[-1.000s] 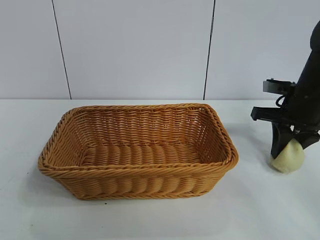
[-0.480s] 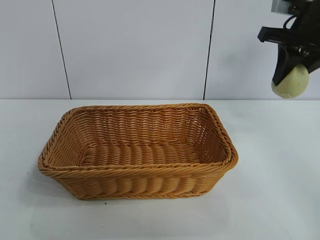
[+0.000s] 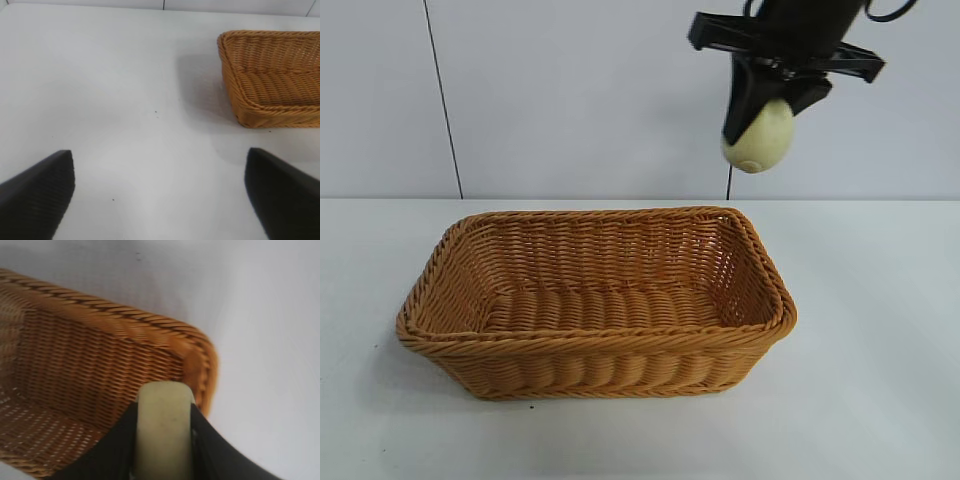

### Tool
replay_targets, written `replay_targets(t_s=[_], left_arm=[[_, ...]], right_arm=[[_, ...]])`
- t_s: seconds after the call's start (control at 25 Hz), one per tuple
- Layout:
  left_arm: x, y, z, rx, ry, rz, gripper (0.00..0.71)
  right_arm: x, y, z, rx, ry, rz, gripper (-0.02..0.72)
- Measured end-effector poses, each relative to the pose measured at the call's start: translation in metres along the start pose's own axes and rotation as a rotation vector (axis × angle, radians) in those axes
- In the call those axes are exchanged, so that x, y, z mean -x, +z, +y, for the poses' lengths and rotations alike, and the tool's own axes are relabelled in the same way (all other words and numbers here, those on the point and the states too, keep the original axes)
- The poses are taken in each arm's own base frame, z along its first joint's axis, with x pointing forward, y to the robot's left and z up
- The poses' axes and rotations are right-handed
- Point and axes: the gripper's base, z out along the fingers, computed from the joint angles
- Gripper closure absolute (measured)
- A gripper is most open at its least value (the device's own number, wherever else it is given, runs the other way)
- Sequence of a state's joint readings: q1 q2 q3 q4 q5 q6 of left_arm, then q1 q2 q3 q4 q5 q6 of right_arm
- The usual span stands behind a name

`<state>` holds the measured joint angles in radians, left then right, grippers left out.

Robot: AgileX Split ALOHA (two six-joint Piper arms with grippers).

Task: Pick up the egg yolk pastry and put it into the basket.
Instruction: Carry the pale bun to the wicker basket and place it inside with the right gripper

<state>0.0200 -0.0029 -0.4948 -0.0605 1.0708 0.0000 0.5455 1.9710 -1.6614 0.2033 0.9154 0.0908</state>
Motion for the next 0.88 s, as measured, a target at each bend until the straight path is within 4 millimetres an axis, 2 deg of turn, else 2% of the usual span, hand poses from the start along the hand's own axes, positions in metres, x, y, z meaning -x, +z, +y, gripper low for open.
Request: replay_targets(t_s=[0.08,0.28,0.44,0.52,0.56,0.6,0.72,0.8,0.88], left_arm=[[0.000,0.000,0.000,0.000,0.000,0.000,0.046],[0.000,0.000,0.000,0.000,0.000,0.000,0.046],[0.000,0.000,0.000,0.000,0.000,0.000,0.046],[0.000,0.000,0.000,0.000,0.000,0.000,0.046],[0.000,0.000,0.000,0.000,0.000,0.000,0.046],[0.000,0.000,0.000,0.000,0.000,0.000,0.046],[0.000,0.000,0.000,0.000,0.000,0.000,0.046],[0.000,0.000,0.000,0.000,0.000,0.000,0.046],[0.000,0.000,0.000,0.000,0.000,0.000,0.046]], right_arm=[[-0.003,0.022,0.005,0.000,-0.010,0.024,0.509],[-0.012,0.078,-0.002,-0.009,0.020,0.103,0.509],[-0.019,0.103,-0.007,-0.015,0.037,0.143,0.505],[-0.020,0.106,-0.008,-0.015,0.040,0.151,0.468],[-0.020,0.106,-0.008,-0.014,0.041,0.151,0.424],[-0.020,0.106,-0.008,-0.012,0.043,0.151,0.372],[-0.021,0.104,-0.007,-0.014,0.039,0.176,0.155],[-0.017,0.098,-0.006,-0.023,0.021,0.197,0.092],[-0.005,0.084,-0.002,-0.033,-0.008,0.198,0.070]])
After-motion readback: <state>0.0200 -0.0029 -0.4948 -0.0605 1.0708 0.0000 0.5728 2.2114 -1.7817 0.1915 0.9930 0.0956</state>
